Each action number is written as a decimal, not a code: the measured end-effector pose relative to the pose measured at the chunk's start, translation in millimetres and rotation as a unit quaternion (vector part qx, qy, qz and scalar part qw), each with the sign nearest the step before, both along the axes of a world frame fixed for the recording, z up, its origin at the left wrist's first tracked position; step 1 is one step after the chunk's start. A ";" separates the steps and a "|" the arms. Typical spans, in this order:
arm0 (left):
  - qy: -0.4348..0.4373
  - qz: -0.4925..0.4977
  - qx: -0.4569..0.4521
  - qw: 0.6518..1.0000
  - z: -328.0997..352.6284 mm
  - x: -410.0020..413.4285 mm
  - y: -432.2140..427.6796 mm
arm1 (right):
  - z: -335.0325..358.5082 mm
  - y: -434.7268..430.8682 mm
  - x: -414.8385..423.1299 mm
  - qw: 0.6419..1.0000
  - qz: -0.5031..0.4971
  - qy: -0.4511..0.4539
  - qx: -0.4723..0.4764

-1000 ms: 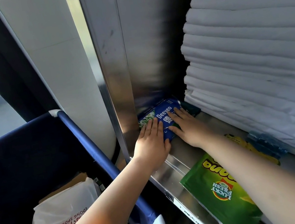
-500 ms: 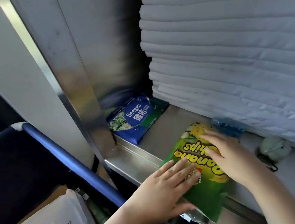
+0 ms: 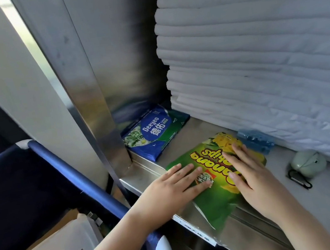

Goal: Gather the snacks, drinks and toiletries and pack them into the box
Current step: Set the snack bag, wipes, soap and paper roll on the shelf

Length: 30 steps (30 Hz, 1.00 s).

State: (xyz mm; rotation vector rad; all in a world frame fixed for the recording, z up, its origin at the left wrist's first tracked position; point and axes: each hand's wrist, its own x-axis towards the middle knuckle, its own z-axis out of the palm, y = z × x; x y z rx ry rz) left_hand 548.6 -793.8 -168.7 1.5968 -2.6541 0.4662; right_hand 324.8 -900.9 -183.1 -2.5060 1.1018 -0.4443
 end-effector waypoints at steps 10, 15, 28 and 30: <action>-0.028 0.084 -0.058 0.994 17.4 51.2 -8.0 | 5.1 -18.9 58.7 0.999 0.039 -0.002 -0.028; 0.022 0.173 0.004 0.985 11.9 63.8 -18.8 | 2.4 -27.6 77.5 0.997 0.074 -0.002 -0.039; 0.157 0.286 0.085 0.942 -18.2 40.7 -29.7 | -9.8 -48.0 105.3 0.993 0.109 0.049 -0.021; 0.143 0.298 0.085 0.940 -21.5 44.5 -32.4 | -11.3 -51.6 109.7 0.992 0.109 0.054 -0.024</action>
